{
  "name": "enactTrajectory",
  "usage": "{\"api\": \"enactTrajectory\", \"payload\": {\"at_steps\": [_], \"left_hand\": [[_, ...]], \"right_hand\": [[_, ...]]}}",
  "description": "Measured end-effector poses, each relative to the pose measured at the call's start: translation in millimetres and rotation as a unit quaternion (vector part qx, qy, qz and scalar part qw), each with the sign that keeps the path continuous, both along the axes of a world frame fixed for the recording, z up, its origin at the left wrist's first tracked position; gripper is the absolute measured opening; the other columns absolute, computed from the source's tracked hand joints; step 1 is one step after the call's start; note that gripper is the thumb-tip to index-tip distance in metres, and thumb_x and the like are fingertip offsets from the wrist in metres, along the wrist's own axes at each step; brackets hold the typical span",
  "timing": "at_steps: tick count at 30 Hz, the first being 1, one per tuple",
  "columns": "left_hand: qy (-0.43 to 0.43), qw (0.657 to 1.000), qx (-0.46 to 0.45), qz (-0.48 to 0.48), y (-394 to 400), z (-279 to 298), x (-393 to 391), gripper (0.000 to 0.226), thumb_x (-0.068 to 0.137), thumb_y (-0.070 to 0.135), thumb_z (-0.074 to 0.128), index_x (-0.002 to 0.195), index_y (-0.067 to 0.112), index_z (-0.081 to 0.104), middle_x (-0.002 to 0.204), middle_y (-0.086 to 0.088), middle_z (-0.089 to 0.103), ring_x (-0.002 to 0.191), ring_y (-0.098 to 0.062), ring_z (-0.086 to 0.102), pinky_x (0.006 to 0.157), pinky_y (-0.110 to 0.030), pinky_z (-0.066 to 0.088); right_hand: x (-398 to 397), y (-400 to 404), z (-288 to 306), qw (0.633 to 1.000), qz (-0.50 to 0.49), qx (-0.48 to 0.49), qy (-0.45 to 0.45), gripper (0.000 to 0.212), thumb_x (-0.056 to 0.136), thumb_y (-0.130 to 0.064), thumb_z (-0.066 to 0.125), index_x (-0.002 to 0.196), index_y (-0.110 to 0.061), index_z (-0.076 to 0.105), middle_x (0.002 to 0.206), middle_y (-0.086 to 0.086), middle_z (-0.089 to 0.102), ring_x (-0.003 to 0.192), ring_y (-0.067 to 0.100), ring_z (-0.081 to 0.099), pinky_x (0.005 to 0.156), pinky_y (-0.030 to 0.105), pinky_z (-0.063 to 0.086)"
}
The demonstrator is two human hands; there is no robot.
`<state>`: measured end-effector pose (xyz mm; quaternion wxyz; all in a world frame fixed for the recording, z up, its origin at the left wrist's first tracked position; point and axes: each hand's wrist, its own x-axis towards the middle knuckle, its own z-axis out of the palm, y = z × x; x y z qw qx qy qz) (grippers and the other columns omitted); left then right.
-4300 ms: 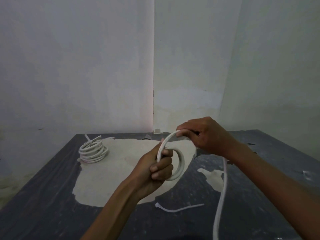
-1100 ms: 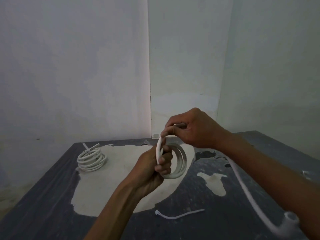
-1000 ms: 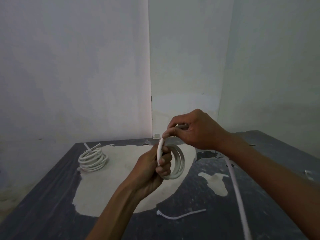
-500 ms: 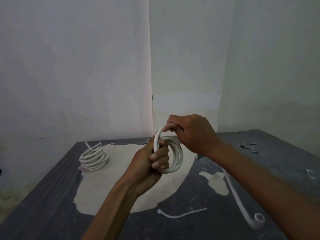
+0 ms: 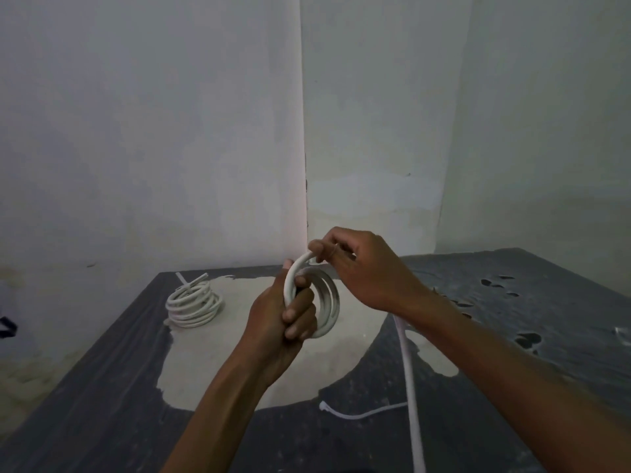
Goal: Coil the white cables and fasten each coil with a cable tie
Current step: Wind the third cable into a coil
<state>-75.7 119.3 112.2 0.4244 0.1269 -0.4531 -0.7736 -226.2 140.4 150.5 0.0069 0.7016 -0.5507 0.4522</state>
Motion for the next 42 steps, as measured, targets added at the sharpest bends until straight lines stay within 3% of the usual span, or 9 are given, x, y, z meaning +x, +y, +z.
{"api": "enactTrajectory", "payload": {"at_steps": [5,11,17,21,24,32,35,38,42], "left_hand": [[0.009,0.999,0.019,-0.031,0,3,-1,0.043,0.102,0.034,0.024,0.078,0.008,0.049,0.038,0.003,0.037,0.028,-0.005,0.030,0.034,-0.014,0.032],[0.033,0.999,0.009,-0.023,-9,8,10,0.049,0.089,0.053,0.033,0.074,0.009,0.049,0.040,0.005,0.032,0.030,-0.005,0.027,0.034,-0.018,0.030],[0.001,0.999,-0.029,-0.020,-18,16,22,0.041,0.095,0.045,0.038,0.076,0.011,0.047,0.043,0.006,0.030,0.034,-0.005,0.026,0.036,-0.018,0.031],[0.034,0.998,-0.012,0.053,-41,27,33,0.040,0.100,0.039,0.033,0.072,0.015,0.047,0.042,0.008,0.026,0.031,-0.005,0.022,0.034,-0.018,0.024],[0.021,0.995,-0.006,0.101,-62,30,39,0.039,0.102,0.037,0.030,0.071,0.016,0.043,0.040,0.008,0.025,0.030,-0.006,0.021,0.035,-0.020,0.021],[-0.031,0.998,-0.029,0.052,-61,19,21,0.047,0.089,0.058,0.034,0.073,0.015,0.042,0.043,0.006,0.025,0.034,-0.006,0.022,0.038,-0.019,0.023],[-0.039,0.997,-0.033,0.051,-60,12,16,0.039,0.087,0.052,0.046,0.074,0.015,0.043,0.045,0.005,0.026,0.036,-0.007,0.023,0.039,-0.020,0.027],[-0.051,0.994,-0.052,0.080,-59,7,12,0.033,0.094,0.039,0.047,0.073,0.014,0.045,0.045,0.005,0.027,0.037,-0.008,0.024,0.040,-0.021,0.028],[-0.095,0.985,-0.081,0.123,-58,5,7,0.037,0.100,0.036,0.038,0.072,0.013,0.046,0.045,0.003,0.030,0.038,-0.009,0.026,0.041,-0.021,0.030]], "right_hand": [[-13,-12,2,0.994,-0.015,-0.050,0.096,0.038,0.095,-0.047,0.046,0.093,-0.019,0.071,0.078,-0.007,0.071,0.060,0.010,0.063,0.059,0.033,0.056],[-38,-12,-1,0.982,-0.075,-0.085,0.152,0.025,0.099,-0.042,0.047,0.101,-0.030,0.070,0.073,-0.012,0.068,0.054,0.007,0.058,0.049,0.030,0.051],[-51,-10,-20,0.988,-0.076,0.033,0.130,0.039,0.101,-0.030,0.045,0.139,-0.036,0.047,0.101,-0.001,0.073,0.069,0.018,0.067,0.067,0.042,0.059],[-64,4,-16,0.973,-0.048,0.165,0.152,0.062,0.101,-0.023,0.048,0.151,-0.039,0.015,0.092,-0.014,0.057,0.073,-0.004,0.057,0.076,0.026,0.052],[-65,15,-25,0.959,-0.052,0.218,0.175,0.067,0.095,-0.036,0.057,0.151,-0.035,0.021,0.096,-0.013,0.063,0.075,0.001,0.060,0.075,0.026,0.050],[-25,17,-56,0.848,-0.104,0.385,0.348,0.078,0.095,-0.013,0.052,0.155,-0.018,0.002,0.141,0.014,0.046,0.117,0.026,0.052,0.094,0.034,0.045],[-1,29,-64,0.810,-0.071,0.417,0.406,0.069,0.091,-0.012,0.055,0.150,-0.008,0.019,0.138,0.019,0.044,0.122,0.033,0.049,0.099,0.040,0.043],[19,42,-61,0.805,-0.017,0.430,0.409,0.041,0.094,-0.023,0.054,0.127,-0.001,0.045,0.123,0.022,0.050,0.110,0.036,0.053,0.085,0.037,0.043],[29,54,-53,0.807,0.004,0.393,0.441,0.033,0.096,-0.019,0.052,0.120,0.004,0.049,0.120,0.024,0.053,0.107,0.037,0.054,0.075,0.035,0.035]]}}
